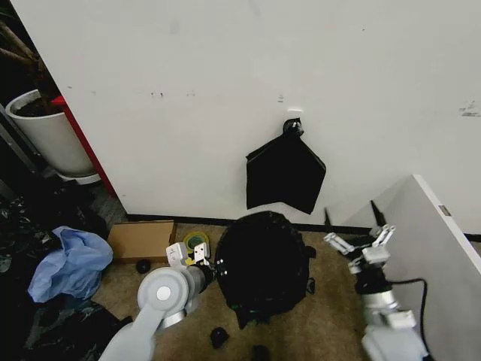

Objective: Place the garbage bag over the trash bin.

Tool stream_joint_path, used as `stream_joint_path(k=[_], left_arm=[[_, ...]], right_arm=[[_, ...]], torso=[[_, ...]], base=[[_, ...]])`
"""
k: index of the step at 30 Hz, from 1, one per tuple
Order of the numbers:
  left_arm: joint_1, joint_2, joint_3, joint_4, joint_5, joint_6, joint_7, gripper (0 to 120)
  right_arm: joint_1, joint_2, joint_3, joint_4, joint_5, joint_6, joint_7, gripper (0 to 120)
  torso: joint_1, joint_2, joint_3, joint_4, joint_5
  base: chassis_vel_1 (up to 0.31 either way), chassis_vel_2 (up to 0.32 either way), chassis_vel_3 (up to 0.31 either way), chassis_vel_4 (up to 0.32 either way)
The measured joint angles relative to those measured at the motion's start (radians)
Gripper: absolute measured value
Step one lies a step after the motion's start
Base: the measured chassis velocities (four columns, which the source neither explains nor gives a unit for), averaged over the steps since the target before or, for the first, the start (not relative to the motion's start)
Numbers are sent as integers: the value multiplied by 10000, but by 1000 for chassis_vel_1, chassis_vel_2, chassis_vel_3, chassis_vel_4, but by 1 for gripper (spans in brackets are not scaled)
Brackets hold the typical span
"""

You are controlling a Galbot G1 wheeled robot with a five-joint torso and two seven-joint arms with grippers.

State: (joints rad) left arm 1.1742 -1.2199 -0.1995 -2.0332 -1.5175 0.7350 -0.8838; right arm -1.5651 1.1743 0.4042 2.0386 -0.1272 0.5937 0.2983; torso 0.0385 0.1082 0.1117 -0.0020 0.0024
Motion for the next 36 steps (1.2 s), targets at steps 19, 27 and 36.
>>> stream_joint_path(k=[19, 27, 36], left_arm=[[-8, -566, 203, 1414, 698, 62, -97, 0], [-59, -650, 232, 1442, 1066, 33, 165, 14], [-26, -570, 92, 1069, 966, 18, 339, 48]], right_arm=[[-192, 147, -496, -283, -189, 88, 213, 100], [-34, 123, -518, -382, -136, 68, 170, 100], [43, 69, -504, -476, -103, 35, 150, 100]], torso=[[0, 0, 1, 1, 2], [1, 0, 0, 1, 2], [0, 0, 1, 0, 1]], base=[[0, 0, 0, 0], [0, 0, 0, 0], [0, 0, 0, 0]])
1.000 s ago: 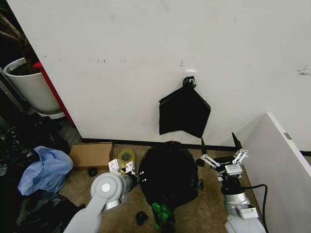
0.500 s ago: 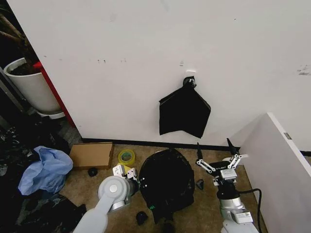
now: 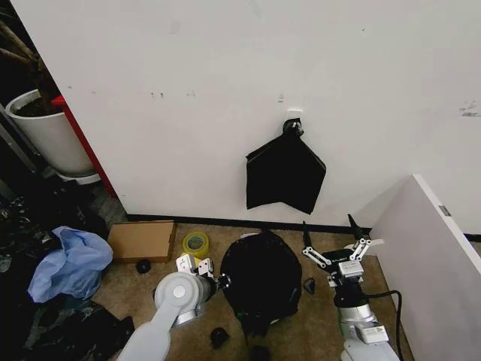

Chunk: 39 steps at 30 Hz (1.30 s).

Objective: Place the garbage bag over the trash bin.

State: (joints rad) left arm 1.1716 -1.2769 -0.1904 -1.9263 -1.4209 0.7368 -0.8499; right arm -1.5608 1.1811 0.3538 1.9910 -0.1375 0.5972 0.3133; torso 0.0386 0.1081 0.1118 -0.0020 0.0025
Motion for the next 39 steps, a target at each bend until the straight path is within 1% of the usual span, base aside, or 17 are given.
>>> stream_joint_path(k=[2, 4, 8, 10, 13, 14, 15, 16, 17, 18, 20, 23, 26, 28, 31, 35, 39], left_arm=[[130, 119, -122, -498, 17, -2, 2, 56], [205, 185, -160, -739, 19, -3, -4, 59], [585, 605, -334, -2254, -180, -7, -184, 77], [658, 702, -368, -2515, -183, -6, -212, 81], [900, 955, -461, -3325, 449, -12, -43, 93], [1059, 1023, -465, -3604, 1531, -243, 440, 97], [1318, 1083, -463, -3823, 3102, -1010, 1471, 98], [1527, 1088, -457, -3866, 4063, -1842, 2347, 100], [1527, 1088, -457, -3866, 4063, -1842, 2347, 100], [1875, 1026, -461, -3743, 5509, -3307, 3707, 100], [2296, 715, -477, -3106, 7671, -5464, 5255, 100], [2951, 232, -487, -2699, 10280, -7660, 6198, 100], [3252, 89, -435, -2695, 10661, -7946, 6220, 100], [3577, -201, -402, -2650, 11002, -8246, 6063, 100], [3848, -476, -357, -2553, 11283, -8387, 5919, 100], [3972, -514, -326, -2415, 11599, -8481, 5872, 100], [3836, -190, -403, -2412, 11587, -8515, 5822, 100]], right_arm=[[35, 0, 0, -42, 32, -13, -2, 100], [60, 6, -2, -53, 58, -21, -2, 100], [263, 42, -73, -195, 305, -143, 9, 100], [297, 45, -98, -209, 359, -182, 10, 100], [403, 86, -134, -214, 636, -306, 12, 100], [428, 112, -122, -180, 862, -388, 10, 100], [439, 148, -58, -38, 1342, -601, 11, 100], [421, 170, 9, 96, 1710, -829, 39, 100], [421, 170, 9, 96, 1710, -829, 39, 100], [319, 214, 120, 394, 2272, -1433, 290, 100], [-30, 246, 236, 911, 3209, -2556, 661, 100], [-555, 216, 588, 1274, 3714, -3179, 200, 100], [-689, 223, 906, 1163, 3472, -3057, -347, 100], [-742, 299, 1469, 830, 2861, -2492, -1193, 100], [-790, 483, 1899, 643, 2477, -2039, -1688, 100], [-876, 802, 2018, 693, 2479, -2189, -1746, 100], [-793, 1200, 1954, 880, 2469, -2618, -1740, 100]], torso=[[0, 0, 0, 0, 0], [0, 0, 0, 0, 0], [0, 0, 0, 1, 0], [0, 0, 0, 1, 1], [0, 0, 0, 1, 1], [0, 0, 0, 1, 0], [0, 0, 0, 1, 2], [0, 0, 0, 3, 3], [0, 0, 0, 3, 3], [0, 0, 0, 4, 2], [0, 0, -1, 1, 0], [0, 1, -2, -1, 0], [0, 0, -1, 0, 2], [-1, 1, -3, 0, 2], [0, 1, -1, 0, 1], [0, 0, -1, 0, 1], [0, 1, -1, 1, 0]], base=[[0, 0, 0, 0], [0, 0, 0, 0], [0, 0, 0, 0], [0, 0, 0, 0], [0, 0, 0, 0], [0, 0, 0, 0], [0, 0, 0, 0], [0, 0, 0, 0], [0, 0, 0, 0], [0, 0, 0, 0], [0, 0, 0, 0], [0, 0, 0, 0], [0, 0, 0, 0], [0, 0, 0, 0], [0, 0, 0, 0], [0, 0, 0, 0], [0, 0, 0, 0]])
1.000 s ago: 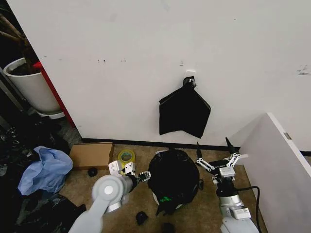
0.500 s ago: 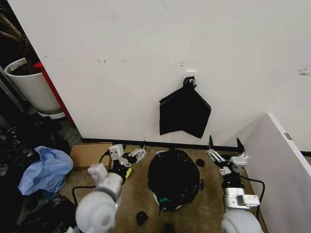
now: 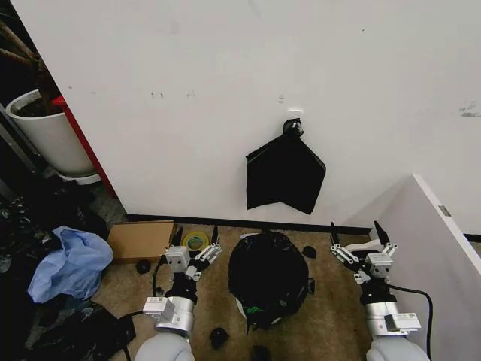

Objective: Place the garbage bag over the trash bin.

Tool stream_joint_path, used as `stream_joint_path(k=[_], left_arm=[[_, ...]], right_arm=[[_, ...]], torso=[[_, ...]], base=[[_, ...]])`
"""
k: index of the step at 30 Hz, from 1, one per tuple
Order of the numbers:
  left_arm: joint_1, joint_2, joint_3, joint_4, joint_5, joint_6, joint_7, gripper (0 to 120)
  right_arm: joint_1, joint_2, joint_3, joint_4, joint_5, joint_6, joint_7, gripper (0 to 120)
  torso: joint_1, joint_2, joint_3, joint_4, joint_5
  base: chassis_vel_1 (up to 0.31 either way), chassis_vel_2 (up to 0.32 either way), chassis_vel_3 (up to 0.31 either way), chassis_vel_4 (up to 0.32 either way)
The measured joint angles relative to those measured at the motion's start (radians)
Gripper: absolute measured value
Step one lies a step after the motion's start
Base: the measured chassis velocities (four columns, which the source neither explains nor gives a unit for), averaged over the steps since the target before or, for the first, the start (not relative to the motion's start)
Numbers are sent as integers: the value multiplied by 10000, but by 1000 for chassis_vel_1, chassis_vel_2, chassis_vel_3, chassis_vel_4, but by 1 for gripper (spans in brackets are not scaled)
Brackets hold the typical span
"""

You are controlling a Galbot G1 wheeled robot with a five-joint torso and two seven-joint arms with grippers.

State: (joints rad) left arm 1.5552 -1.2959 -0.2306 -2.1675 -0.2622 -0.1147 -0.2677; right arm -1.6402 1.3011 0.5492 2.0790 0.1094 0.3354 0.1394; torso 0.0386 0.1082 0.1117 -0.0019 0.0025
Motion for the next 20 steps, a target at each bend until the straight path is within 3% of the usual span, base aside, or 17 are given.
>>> stream_joint_path(k=[20], left_arm=[[-521, 272, 48, 250, 39, -412, -77, 100]], right_arm=[[-303, 633, 14, 398, -215, -103, 20, 100]], torso=[[1, 0, 0, -1, 0]], base=[[0, 0, 0, 0]])
